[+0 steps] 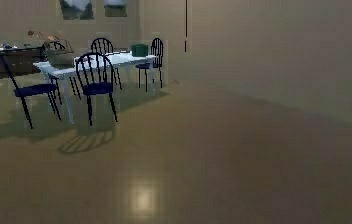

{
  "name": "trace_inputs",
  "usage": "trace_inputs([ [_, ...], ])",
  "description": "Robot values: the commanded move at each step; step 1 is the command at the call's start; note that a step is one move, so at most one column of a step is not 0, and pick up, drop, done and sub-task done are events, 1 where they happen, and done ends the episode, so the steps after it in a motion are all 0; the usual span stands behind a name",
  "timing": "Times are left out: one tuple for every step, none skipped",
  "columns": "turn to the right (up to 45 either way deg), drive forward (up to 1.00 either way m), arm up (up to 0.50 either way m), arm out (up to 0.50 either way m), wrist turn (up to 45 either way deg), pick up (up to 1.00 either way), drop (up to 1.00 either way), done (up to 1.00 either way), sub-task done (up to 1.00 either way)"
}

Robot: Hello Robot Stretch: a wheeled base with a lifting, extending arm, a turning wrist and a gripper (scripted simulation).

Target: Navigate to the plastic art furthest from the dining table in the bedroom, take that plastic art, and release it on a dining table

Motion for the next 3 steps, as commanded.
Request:
trace_inputs([
  [-36.0, 0.0, 0.0, 0.0, 0.0, 0.0, 0.0, 0.0, 0.0],
  [0.0, 1.0, 0.0, 0.0, 0.0, 0.0, 0.0, 0.0, 0.0],
  [-3.0, 0.0, 0.0, 0.0, 0.0, 0.0, 0.0, 0.0, 0.0],
])
